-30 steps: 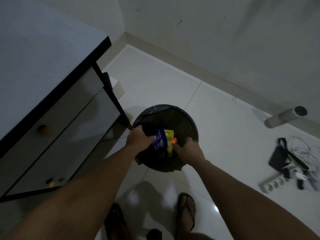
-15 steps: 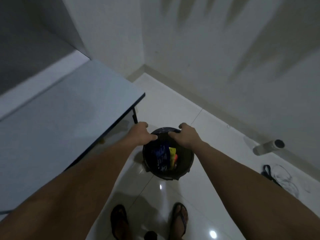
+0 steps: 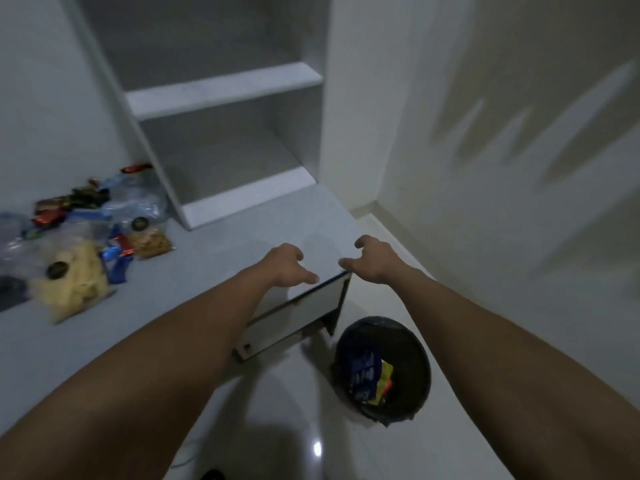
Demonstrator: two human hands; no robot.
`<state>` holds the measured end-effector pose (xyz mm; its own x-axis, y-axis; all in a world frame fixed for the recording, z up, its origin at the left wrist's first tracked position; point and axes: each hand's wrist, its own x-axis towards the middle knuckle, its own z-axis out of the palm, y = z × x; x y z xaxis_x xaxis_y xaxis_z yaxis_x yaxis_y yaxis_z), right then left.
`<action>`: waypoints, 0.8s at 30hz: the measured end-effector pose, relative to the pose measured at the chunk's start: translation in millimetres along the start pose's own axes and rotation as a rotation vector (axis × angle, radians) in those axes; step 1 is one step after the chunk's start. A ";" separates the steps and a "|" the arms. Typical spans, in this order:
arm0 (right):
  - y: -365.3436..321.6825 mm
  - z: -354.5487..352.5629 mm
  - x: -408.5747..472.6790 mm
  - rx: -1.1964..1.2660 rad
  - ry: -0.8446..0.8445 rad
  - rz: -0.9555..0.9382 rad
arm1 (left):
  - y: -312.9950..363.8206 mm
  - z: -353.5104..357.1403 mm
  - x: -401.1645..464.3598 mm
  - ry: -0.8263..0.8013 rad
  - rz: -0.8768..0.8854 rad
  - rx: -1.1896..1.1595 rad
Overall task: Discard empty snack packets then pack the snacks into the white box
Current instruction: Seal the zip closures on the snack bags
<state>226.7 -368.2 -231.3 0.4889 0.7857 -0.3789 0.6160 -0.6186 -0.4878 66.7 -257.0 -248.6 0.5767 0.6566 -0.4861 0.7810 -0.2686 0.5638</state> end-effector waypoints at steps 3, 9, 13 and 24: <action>-61.9 12.5 4.8 -0.045 -0.037 -0.069 | -39.0 -46.6 -19.4 0.051 -0.019 -0.023; -189.6 65.7 8.7 -0.133 -0.144 -0.197 | -139.0 -128.7 -62.9 0.155 -0.085 -0.037; -264.6 105.9 8.7 -0.149 -0.191 -0.263 | -205.3 -172.8 -90.5 0.198 -0.130 -0.030; -405.5 204.5 26.1 -0.295 -0.301 -0.484 | -345.2 -243.5 -134.0 0.363 -0.375 -0.126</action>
<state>-136.6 -95.8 -204.2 -0.0554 0.9169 -0.3953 0.8886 -0.1352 -0.4382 -338.5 -80.6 -215.5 0.1266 0.8985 -0.4202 0.8696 0.1033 0.4828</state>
